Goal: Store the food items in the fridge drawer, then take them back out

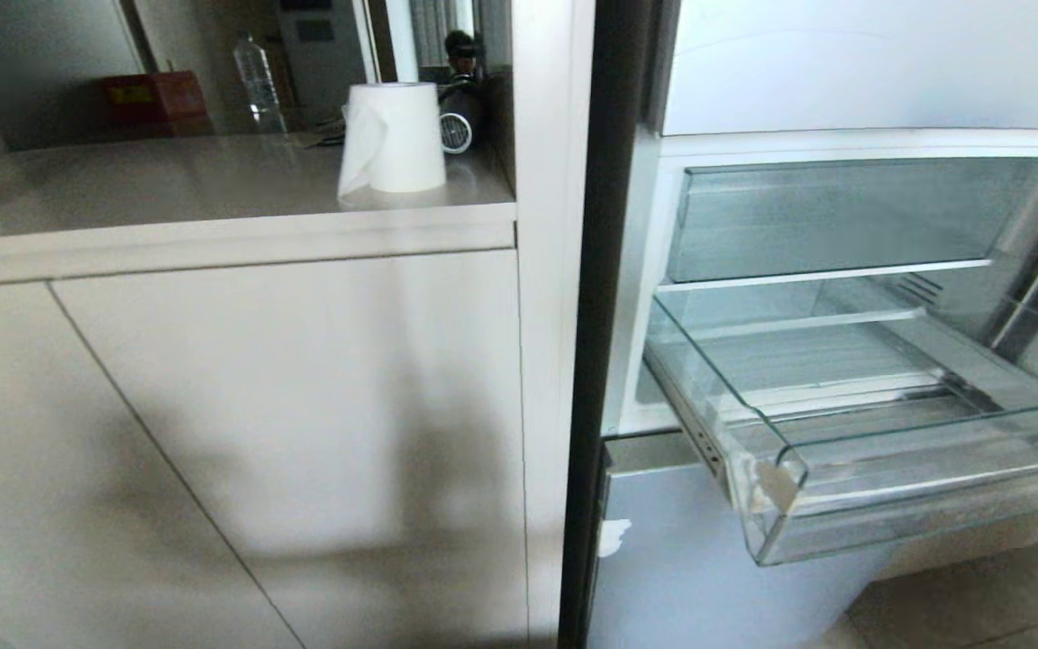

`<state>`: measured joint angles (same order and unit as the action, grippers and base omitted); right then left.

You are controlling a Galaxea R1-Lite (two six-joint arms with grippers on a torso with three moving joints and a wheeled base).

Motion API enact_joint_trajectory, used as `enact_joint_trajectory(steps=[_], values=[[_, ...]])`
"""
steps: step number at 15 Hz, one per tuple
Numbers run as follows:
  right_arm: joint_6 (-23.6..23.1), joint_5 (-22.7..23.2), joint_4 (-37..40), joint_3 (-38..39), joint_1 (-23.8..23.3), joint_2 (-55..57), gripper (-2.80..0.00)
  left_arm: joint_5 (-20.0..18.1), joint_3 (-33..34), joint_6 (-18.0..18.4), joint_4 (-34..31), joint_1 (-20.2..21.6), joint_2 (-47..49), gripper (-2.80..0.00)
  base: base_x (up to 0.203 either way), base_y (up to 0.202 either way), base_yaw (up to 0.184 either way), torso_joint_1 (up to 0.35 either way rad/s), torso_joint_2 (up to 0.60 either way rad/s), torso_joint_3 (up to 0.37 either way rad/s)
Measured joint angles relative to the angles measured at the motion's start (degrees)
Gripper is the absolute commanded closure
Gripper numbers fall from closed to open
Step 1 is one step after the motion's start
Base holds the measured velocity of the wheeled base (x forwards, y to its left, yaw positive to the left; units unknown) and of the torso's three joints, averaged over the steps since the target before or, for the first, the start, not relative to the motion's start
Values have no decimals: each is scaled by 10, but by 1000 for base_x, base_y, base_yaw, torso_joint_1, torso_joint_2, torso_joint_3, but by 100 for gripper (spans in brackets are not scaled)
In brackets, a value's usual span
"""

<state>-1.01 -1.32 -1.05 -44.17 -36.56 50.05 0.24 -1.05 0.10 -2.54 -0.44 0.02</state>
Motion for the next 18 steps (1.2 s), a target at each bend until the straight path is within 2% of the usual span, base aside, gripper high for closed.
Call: enact_joint_trajectory(steps=[3,7,10,14,18], values=[[3,0,-6,6,-46,-26,0,0,0,0,0,0,0,0,-1,4,-175,2,4,2],[24,0,-110,8,-106,-44,0,0,0,0,0,0,0,0,0,7,-177,27,-50,-27],[39,1,-154,8,-158,-38,0,0,0,0,0,0,0,0,-1,10,-175,219,-450,-237],[79,6,-196,4,-248,14,0,0,0,0,0,0,0,0,0,7,-173,254,-550,-275],[89,13,-243,18,-281,124,0,0,0,0,0,0,0,0,-1,5,-97,30,-63,-30]])
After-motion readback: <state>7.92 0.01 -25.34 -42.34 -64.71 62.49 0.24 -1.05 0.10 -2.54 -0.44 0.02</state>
